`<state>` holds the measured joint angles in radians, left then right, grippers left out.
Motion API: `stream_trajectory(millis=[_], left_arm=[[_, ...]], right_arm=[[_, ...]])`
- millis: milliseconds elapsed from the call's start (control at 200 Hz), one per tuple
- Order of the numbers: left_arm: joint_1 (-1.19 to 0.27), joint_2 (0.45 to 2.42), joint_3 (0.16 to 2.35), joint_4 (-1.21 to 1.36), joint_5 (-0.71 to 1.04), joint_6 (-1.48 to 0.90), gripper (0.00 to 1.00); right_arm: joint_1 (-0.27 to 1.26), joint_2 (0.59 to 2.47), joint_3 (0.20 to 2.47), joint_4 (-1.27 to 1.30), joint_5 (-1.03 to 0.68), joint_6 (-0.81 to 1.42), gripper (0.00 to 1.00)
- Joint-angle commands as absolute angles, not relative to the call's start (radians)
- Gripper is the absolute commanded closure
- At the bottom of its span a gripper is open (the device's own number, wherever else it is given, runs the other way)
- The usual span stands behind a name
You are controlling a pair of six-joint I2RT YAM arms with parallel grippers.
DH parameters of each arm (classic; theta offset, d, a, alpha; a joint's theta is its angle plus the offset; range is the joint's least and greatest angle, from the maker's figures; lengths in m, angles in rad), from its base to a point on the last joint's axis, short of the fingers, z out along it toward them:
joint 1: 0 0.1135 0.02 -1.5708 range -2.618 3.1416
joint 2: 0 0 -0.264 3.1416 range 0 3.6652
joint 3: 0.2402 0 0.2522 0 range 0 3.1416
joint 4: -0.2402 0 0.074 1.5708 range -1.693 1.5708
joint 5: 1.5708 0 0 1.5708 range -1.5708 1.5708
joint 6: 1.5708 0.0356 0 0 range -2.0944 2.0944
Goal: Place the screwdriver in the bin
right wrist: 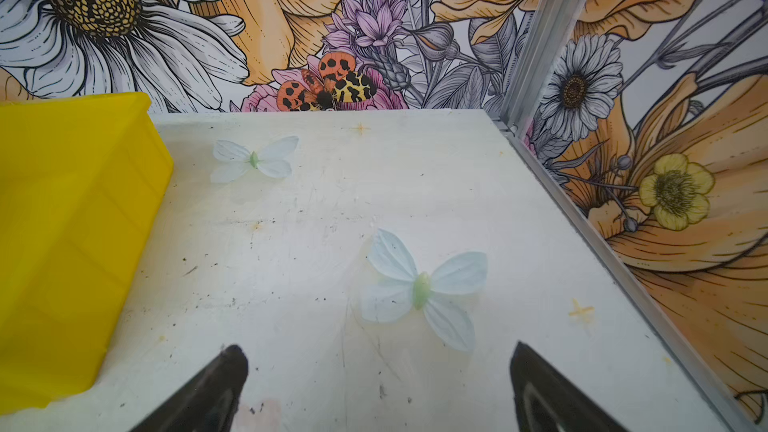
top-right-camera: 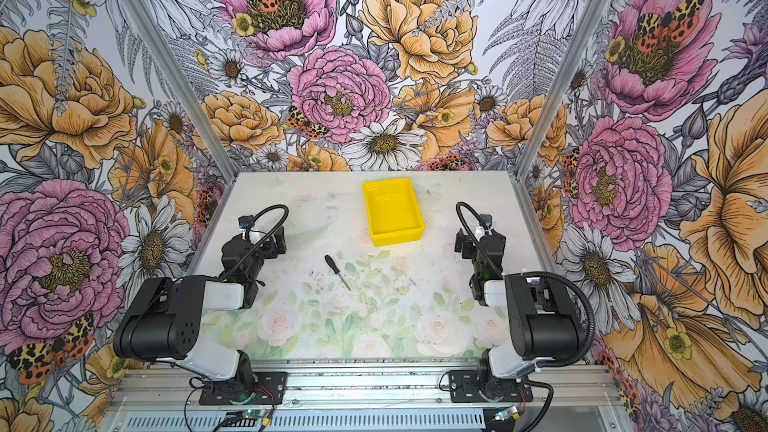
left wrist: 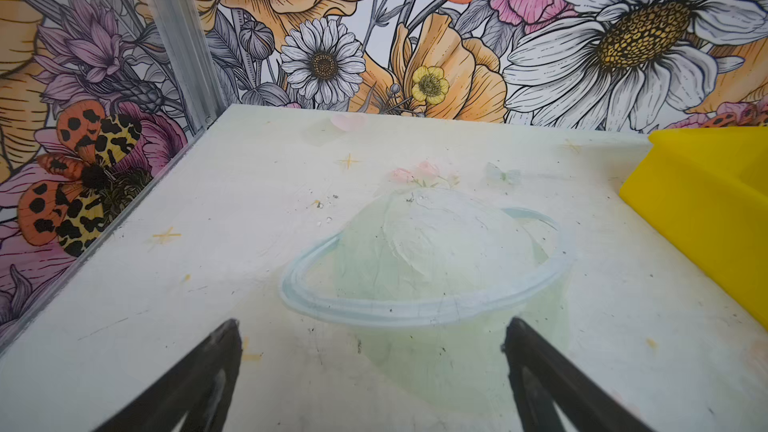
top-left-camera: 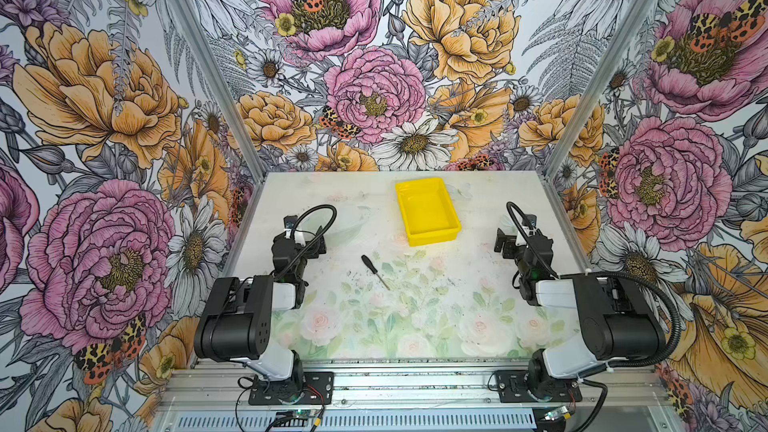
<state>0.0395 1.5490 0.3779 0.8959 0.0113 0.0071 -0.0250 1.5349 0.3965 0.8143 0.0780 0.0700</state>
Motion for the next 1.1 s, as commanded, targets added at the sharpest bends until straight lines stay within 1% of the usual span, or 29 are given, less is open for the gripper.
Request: stream_trajectory(millis=[0, 891, 1001, 1091], left_arm=[[0.039, 1.549, 0.383, 0.926, 0.019, 0.005, 0.01], [0.043, 1.545, 0.375, 0.936, 0.022, 0.000, 0.01], [0.051, 1.496, 0.347, 0.949, -0.008, -0.017, 0.01], [0.070, 1.414, 0.349, 0.867, -0.030, -0.043, 0.01]], right_arm=[[-0.021, 1.536, 0.396, 0.853, 0.086, 0.080, 0.00], [-0.023, 1.533, 0.394, 0.856, 0.084, 0.082, 0.00], [-0.022, 1.509, 0.406, 0.823, 0.108, 0.089, 0.01], [-0.021, 1.456, 0.408, 0.772, 0.144, 0.101, 0.00]])
